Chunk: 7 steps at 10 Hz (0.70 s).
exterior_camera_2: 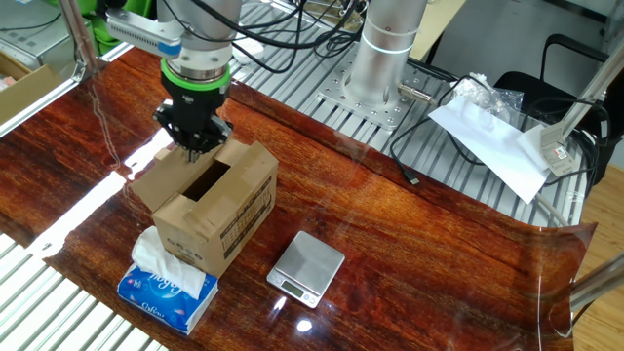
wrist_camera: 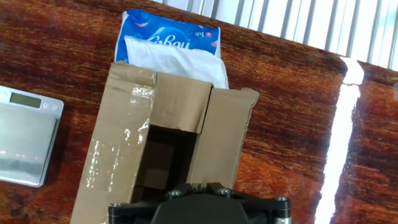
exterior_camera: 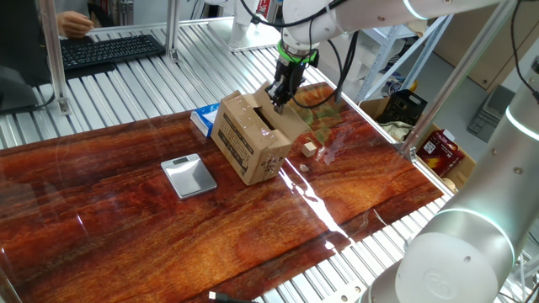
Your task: Open a box
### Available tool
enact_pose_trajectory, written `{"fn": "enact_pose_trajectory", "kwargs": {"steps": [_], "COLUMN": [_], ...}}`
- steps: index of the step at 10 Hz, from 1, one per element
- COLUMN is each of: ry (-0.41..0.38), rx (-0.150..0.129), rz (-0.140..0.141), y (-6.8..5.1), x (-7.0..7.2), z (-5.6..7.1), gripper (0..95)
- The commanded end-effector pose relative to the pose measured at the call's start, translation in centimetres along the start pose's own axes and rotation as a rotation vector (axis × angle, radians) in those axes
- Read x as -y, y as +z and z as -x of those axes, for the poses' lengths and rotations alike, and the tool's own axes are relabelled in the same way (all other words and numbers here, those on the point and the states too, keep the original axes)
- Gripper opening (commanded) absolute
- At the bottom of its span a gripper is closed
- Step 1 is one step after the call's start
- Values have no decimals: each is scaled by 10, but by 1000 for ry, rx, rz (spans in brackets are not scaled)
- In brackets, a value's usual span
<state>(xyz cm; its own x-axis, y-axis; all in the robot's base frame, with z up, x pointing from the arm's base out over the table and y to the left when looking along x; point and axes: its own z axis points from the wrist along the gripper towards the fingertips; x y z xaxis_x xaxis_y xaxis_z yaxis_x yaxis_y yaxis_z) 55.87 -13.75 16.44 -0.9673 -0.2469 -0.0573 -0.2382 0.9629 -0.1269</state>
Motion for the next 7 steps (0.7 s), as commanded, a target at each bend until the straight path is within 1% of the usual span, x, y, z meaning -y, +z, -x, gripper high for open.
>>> {"fn": "enact_pose_trajectory", "kwargs": {"steps": [1,4,6,7], "ry": [-1,-1,0,1], "rx": [-3,4,21,40], "rz": [7,11,11,11], "y": [-1,7,15,19], "x": [2,5,5,5], "z": [-1,-1,-2,-2], "gripper": [0,0,0,0]}}
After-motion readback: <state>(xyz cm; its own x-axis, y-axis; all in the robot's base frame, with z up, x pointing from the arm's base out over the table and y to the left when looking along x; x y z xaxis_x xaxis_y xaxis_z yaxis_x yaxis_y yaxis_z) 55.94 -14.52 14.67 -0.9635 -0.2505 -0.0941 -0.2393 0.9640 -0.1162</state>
